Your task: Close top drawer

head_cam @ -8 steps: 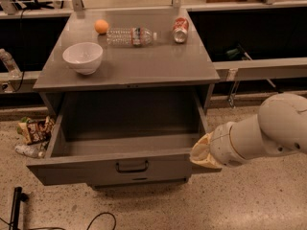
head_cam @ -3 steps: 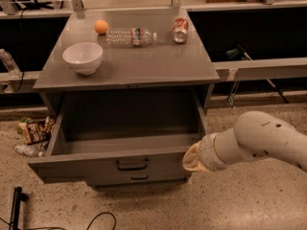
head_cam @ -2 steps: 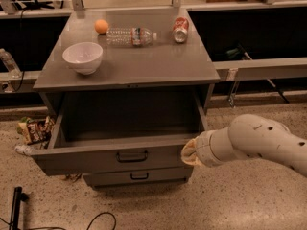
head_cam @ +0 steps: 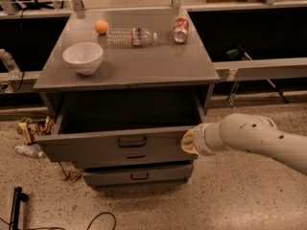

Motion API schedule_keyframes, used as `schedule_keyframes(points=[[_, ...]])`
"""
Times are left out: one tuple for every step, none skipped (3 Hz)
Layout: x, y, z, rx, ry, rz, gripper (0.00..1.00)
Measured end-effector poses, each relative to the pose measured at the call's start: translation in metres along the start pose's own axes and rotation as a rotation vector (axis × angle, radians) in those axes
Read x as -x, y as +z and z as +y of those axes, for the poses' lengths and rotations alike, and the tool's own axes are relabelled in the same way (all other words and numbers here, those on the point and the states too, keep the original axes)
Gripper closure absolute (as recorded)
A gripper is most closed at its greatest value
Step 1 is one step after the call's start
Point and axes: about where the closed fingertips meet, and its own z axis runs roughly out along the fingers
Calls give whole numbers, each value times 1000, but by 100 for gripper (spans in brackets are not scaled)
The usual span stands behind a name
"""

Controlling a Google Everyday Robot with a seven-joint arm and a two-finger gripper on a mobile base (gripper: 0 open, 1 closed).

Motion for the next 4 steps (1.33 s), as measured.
schedule_keyframes(points=[[-9,15,-17,-15,-16,1,100],[-19,39,-39,-19,-56,0,100],[-21,51,-52,-25,-69,-10,100],[-21,61,-60,-23,-110,8,100]])
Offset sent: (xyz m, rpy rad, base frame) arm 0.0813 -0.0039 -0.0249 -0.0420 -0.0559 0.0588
